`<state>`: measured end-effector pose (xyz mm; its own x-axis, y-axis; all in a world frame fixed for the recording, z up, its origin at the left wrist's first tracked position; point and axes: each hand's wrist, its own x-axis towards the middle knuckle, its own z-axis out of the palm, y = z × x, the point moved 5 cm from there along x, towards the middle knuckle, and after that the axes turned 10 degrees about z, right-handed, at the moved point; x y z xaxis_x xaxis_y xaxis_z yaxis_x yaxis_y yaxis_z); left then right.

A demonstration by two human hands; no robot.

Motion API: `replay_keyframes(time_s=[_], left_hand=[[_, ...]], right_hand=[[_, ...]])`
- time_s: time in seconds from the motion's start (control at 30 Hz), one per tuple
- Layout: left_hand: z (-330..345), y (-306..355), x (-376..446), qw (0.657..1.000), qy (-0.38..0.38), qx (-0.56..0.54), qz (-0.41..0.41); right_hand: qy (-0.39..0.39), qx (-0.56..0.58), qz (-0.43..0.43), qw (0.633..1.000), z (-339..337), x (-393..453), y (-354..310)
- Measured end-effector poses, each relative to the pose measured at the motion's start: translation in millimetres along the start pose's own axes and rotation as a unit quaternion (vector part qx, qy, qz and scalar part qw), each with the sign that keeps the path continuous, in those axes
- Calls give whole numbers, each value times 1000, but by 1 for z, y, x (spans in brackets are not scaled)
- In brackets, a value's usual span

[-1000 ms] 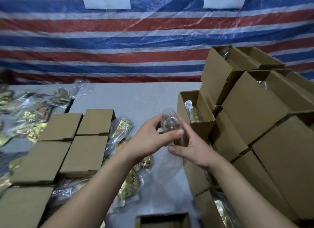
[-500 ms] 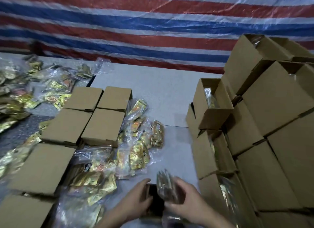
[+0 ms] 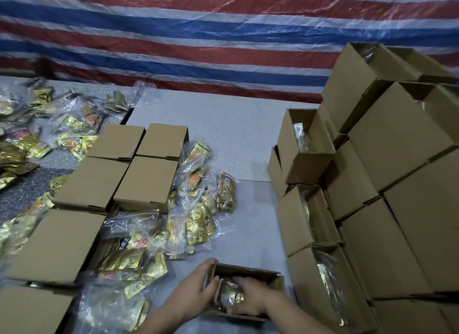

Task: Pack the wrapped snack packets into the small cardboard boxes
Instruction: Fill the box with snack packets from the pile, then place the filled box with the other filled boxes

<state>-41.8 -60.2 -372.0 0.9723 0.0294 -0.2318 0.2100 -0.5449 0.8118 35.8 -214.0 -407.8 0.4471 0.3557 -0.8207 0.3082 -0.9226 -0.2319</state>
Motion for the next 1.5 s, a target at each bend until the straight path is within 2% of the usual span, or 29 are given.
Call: replay_keyframes(time_s=[0.1, 0.2, 0.3, 0.43, 0.57, 0.67, 0.77, 0.83, 1.0, 1.07, 1.17, 1.27, 1.37, 1.43, 1.5], left_hand=[[4, -3, -1, 1000, 1, 15, -6], [4, -1, 0, 1000, 4, 23, 3], [3, -3, 0, 1000, 0, 28, -8], [2, 0, 0, 999, 7, 42, -5], [-13, -4, 10, 999, 26, 7, -42], [-43, 2, 58, 996, 87, 8, -28], [-71, 15, 130, 983, 121, 135, 19], [-76, 20, 178, 975, 96, 200, 17], [-52, 20, 273, 954, 4, 298, -40], [-39, 4, 293, 937, -14, 338, -83], [-22, -19, 313, 923, -3, 358, -141], [-8, -28, 321, 921, -8, 341, -190], [-6, -27, 316, 939, -3, 283, -197], [-10, -17, 306, 960, 4, 208, -185], [-17, 2, 286, 982, 27, 77, -169]], right_hand=[[24, 15, -39, 999, -4, -4, -2], [79, 27, -22, 996, -11, -6, 4], [38, 13, 38, 998, -3, -5, 7], [-1, 25, 69, 997, 3, 0, 0], [19, 59, 28, 998, -14, -16, -13], [24, 130, -15, 991, -49, -42, -20], [105, 283, -47, 952, -107, -54, -16], [172, 360, -37, 916, -141, -50, -5], [227, 415, 20, 881, -166, -32, 11], [244, 434, 23, 867, -165, -29, 12], [260, 442, 34, 858, -161, -29, 17], [261, 461, 50, 847, -159, -29, 28], [262, 471, 62, 840, -160, -30, 36], [260, 487, 66, 831, -161, -29, 36], [257, 511, 72, 817, -165, -29, 34]])
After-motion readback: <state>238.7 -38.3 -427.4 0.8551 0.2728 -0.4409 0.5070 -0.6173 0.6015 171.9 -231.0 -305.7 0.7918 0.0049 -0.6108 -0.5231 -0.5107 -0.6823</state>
